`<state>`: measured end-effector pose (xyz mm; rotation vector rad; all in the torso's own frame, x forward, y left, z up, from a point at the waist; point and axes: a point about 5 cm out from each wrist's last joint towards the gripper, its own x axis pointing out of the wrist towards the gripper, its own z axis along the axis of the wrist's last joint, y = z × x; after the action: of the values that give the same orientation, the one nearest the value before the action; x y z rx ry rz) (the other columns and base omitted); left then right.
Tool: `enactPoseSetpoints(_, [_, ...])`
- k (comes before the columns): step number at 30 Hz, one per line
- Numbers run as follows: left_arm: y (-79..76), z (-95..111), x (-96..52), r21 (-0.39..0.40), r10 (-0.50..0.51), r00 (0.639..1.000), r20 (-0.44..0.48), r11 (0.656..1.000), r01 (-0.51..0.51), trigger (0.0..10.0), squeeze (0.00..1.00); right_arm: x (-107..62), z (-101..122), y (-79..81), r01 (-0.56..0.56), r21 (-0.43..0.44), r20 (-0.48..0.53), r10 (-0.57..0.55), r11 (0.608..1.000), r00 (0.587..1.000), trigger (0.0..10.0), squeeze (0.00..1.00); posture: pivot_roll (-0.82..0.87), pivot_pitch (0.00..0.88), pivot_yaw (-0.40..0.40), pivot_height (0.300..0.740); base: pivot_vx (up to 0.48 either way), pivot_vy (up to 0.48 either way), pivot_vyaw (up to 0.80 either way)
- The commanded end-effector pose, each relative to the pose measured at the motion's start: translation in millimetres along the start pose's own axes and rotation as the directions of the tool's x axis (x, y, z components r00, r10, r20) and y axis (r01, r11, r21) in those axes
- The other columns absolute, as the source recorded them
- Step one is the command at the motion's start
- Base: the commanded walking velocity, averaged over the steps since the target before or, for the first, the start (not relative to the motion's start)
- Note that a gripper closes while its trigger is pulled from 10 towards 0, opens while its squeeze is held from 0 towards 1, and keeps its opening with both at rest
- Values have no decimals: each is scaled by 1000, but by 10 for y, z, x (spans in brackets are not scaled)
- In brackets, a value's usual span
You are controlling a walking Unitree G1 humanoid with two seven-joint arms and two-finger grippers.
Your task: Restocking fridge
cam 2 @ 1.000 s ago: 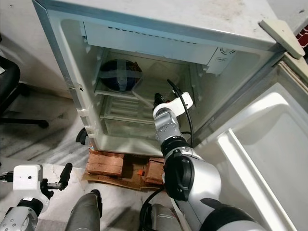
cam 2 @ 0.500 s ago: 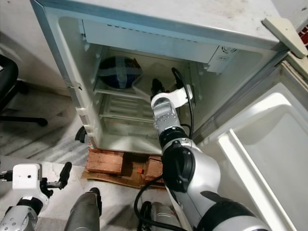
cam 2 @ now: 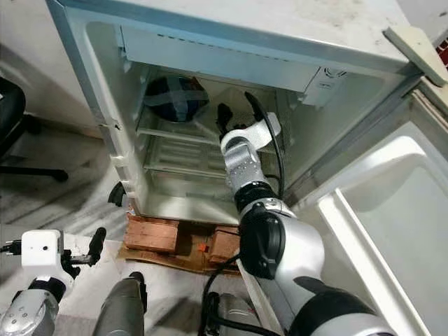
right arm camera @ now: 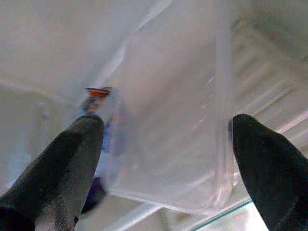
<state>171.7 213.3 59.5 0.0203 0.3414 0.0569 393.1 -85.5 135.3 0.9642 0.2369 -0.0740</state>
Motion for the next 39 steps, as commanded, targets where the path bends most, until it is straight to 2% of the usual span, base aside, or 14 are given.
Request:
enactPoseSetpoints(1, [14, -57, 9, 3, 11, 1000, -17, 1000, -11, 10000, 0, -19, 1, -181, 30, -86, -10, -31, 996, 999, 10000, 922, 351, 181, -177, 740, 0, 0, 0])
enactPoseSetpoints(7, [15, -25, 154, 18, 2, 1000, 5, 1000, -2, 10000, 0, -33, 105, -350, 38, -159, 11, -37, 987, 999, 10000, 922, 325, 141, -169, 740, 0, 0, 0])
enactPoseSetpoints(12, [31, 32, 262, 29, 3, 999, 33, 1000, -4, 10000, 0, -36, 211, -392, 18, -228, 39, -9, 973, 999, 10000, 929, 312, 106, -163, 740, 0, 0, 0])
enactPoseSetpoints(18, [70, 95, 387, 37, 5, 998, 70, 999, -8, 10000, 0, -47, 279, -353, -56, -315, 58, 79, 947, 995, 10000, 945, 285, 52, -154, 740, 0, 0, 0])
enactPoseSetpoints(24, [39, 143, 481, 32, 6, 995, 97, 999, -9, 10000, 0, -119, 187, -430, -158, -421, -4, 173, 893, 985, 10000, 961, 270, 7, -149, 740, 0, 0, 0])
enactPoseSetpoints(25, [17, 153, 519, 30, 7, 994, 107, 999, -10, 10000, 0, -182, 147, -504, -181, -472, -16, 197, 862, 980, 10000, 961, 259, 0, -144, 740, 0, 0, 0])
enactPoseSetpoints(28, [-16, 164, 544, 35, 1, 993, 116, 999, -5, 10000, 0, -282, 136, -581, -195, -525, -12, 222, 828, 975, 10000, 941, 250, 0, -140, 740, 0, 0, 0])
enactPoseSetpoints(31, [-28, 161, 554, 38, -14, 993, 118, 999, 9, 10000, 0, -359, 137, -620, -206, -545, -11, 239, 813, 971, 10000, 922, 237, 0, -133, 740, 0, 0, 0])
enactPoseSetpoints(32, [-42, 156, 552, 38, -34, 993, 115, 999, 30, 10000, 0, -406, 140, -642, -215, -565, -14, 251, 797, 968, 10000, 753, 237, 0, -133, 740, 0, 0, 0])
enactPoseSetpoints(33, [-54, 148, 550, 37, -51, 993, 111, 998, 47, 10000, 0, -469, 138, -672, -224, -587, -21, 263, 778, 965, 10000, 349, 230, 0, -129, 740, 0, 0, 0])
enactPoseSetpoints(34, [-58, 131, 542, 46, -66, 992, 108, 997, 62, 10000, 0, -575, 122, -723, -243, -632, -38, 284, 736, 958, 10000, 0, 223, 0, -125, 740, 0, 0, 0])
enactPoseSetpoints(35, [-58, 131, 542, 46, -66, 992, 108, 997, 62, 10000, 0, -575, 122, -723, -243, -632, -38, 284, 736, 958, 10000, 0, 223, 0, -125, 740, 0, 0, 0])
enactPoseSetpoints(36, [-36, 112, 534, 61, -61, 992, 109, 997, 54, 10000, 0, -662, 101, -775, -249, -664, -46, 294, 705, 955, 10000, 0, 214, 0, -118, 740, 0, 0, 0])
enactPoseSetpoints(39, [9, 75, 532, 55, -44, 994, 104, 998, 38, 10000, 0, -787, 82, -867, -227, -657, -30, 276, 719, 961, 10000, 0, 207, 0, -113, 740, 0, 0, 0])
